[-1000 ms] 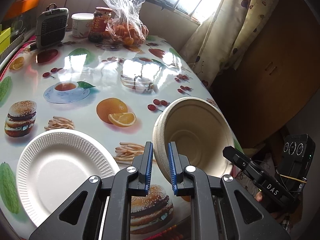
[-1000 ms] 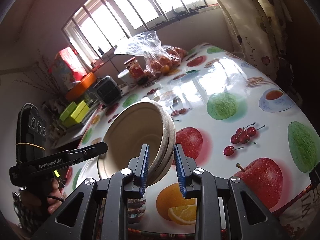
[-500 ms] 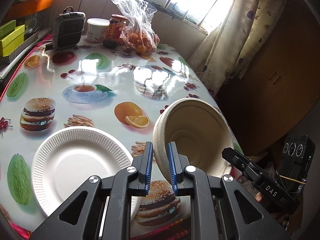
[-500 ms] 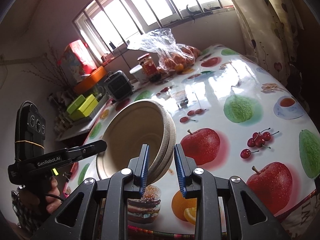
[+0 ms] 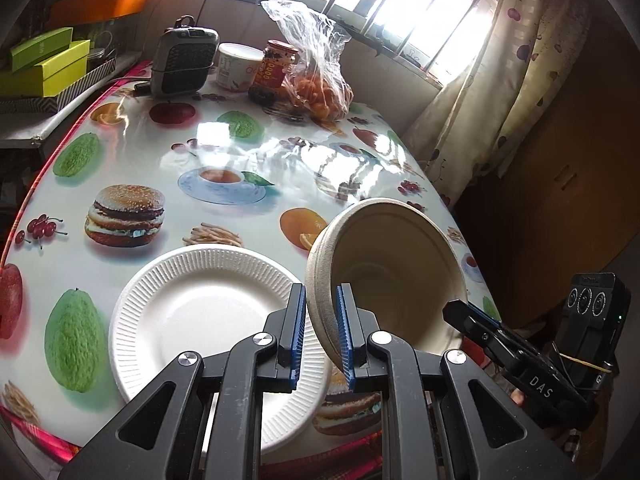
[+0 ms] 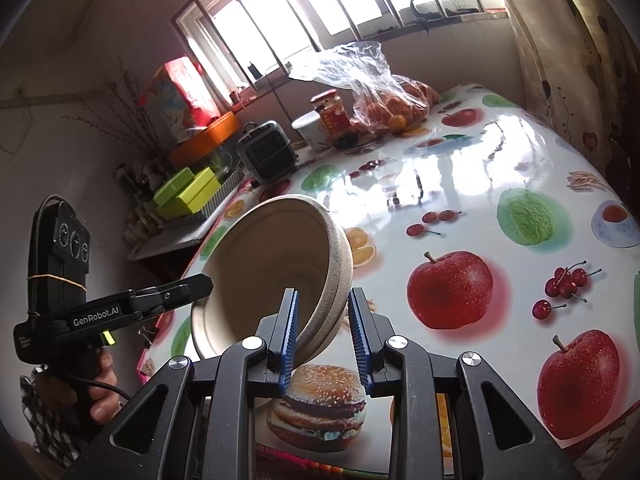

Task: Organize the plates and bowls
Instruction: 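Lift and carry the tan bowl stack over the white plate stack with both tools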

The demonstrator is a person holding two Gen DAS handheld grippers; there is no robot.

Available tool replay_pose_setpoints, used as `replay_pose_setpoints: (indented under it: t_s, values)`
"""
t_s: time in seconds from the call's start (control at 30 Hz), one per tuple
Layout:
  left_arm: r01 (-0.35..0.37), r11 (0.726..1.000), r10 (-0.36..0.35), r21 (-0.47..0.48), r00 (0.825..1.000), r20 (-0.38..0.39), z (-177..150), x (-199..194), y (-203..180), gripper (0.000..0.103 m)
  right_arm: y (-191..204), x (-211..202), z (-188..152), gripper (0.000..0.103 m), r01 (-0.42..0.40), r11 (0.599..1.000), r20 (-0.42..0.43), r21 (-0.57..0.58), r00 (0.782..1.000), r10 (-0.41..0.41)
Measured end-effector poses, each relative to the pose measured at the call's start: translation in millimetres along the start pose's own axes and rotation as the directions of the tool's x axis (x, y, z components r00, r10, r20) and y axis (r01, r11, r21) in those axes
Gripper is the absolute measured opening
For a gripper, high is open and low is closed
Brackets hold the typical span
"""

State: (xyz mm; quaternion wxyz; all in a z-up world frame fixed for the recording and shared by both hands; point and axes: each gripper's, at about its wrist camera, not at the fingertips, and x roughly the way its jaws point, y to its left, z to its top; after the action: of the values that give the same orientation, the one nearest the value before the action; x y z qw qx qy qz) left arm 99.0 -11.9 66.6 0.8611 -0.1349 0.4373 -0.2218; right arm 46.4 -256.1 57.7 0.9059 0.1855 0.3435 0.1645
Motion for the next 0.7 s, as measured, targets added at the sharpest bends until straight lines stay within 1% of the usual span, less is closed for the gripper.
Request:
replay_pose_setpoints:
  t_s: [0.33, 0.7]
  values:
    - [-0.039, 0.998, 0.04, -0.044, 0.999, 0.02, -8, -14, 25, 0.016, 21, 20, -2, 0.026, -0.038, 0.998, -0.04, -0.039, 0.999, 0.037]
    - [-0.084, 0.994, 0.086, -0.067, 0.996, 0.025, -11, -21, 43, 0.016, 37, 42, -4, 0.026, -0.057, 0.996, -0.083, -0.074, 0.995, 0.051]
